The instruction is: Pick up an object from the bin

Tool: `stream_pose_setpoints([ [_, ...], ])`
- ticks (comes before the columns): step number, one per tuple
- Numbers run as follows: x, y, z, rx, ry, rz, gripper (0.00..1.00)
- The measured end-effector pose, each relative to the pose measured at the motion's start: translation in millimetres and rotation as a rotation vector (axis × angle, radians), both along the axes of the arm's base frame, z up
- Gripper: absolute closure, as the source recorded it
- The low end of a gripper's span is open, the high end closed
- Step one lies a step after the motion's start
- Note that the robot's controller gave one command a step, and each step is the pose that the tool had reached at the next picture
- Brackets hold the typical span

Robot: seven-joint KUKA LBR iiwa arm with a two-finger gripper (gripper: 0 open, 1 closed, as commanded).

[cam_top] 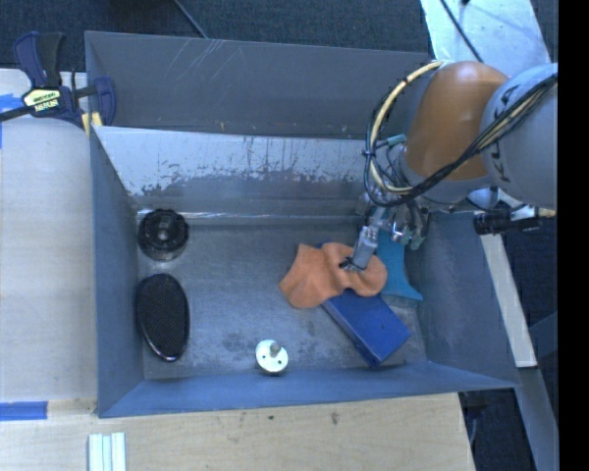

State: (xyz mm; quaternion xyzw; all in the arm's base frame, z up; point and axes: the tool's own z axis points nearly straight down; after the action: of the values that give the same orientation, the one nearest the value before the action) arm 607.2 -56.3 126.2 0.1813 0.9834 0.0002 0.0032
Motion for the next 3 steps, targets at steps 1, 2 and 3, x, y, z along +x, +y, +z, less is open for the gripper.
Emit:
stream_pose_setpoints([
  [1,-80.9,12,6,-0.001,0.004,0.335,0.0],
  [2,-84.6,-2,-24,-0.001,0.002,0.31,0.0],
  [3,-96.9,0,-48,-0.003,-0.018,0.047,1.0],
])
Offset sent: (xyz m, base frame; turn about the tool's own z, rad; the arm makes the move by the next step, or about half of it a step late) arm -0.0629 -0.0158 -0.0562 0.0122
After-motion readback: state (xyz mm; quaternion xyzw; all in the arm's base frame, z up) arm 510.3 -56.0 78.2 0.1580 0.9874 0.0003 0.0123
